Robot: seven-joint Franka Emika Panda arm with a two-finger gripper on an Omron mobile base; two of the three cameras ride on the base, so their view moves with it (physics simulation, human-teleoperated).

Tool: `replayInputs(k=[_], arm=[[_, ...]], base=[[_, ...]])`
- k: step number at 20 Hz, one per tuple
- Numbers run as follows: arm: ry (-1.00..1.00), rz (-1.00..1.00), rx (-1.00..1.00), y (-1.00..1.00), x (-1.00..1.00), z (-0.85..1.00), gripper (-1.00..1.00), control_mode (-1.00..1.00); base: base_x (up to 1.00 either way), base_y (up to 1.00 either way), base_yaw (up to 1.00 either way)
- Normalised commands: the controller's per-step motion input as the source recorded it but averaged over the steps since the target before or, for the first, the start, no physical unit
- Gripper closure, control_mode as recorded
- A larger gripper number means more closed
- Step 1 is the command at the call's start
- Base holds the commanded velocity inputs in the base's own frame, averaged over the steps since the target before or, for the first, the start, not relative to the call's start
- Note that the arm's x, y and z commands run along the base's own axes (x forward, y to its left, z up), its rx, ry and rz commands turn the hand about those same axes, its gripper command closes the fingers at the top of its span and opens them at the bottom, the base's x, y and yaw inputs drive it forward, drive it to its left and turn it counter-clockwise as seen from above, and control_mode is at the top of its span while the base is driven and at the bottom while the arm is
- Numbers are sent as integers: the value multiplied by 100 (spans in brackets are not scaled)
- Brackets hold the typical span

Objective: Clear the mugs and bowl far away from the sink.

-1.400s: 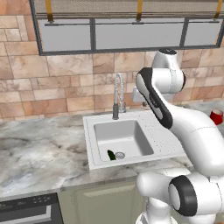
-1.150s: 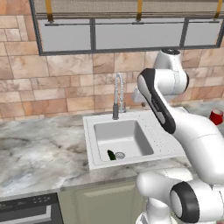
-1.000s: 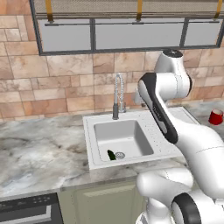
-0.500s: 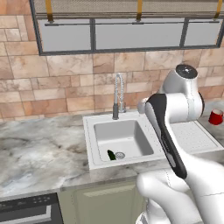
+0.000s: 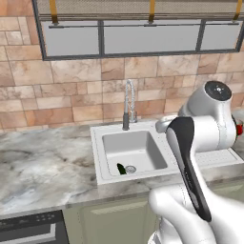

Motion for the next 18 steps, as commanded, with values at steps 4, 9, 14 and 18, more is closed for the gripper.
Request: replayInputs(k=[4,9,14,18], arm=[[-1,0,0,0,-63,15,-100,-100],[0,-1,0,-11,-15,15,-100,-100],[0,0,0,0,0,0,-100,100],[0,0,0,0,0,0,-100,100]], base=[[0,0,0],[0,0,0],[0,-82,0],[-5,-100,0]])
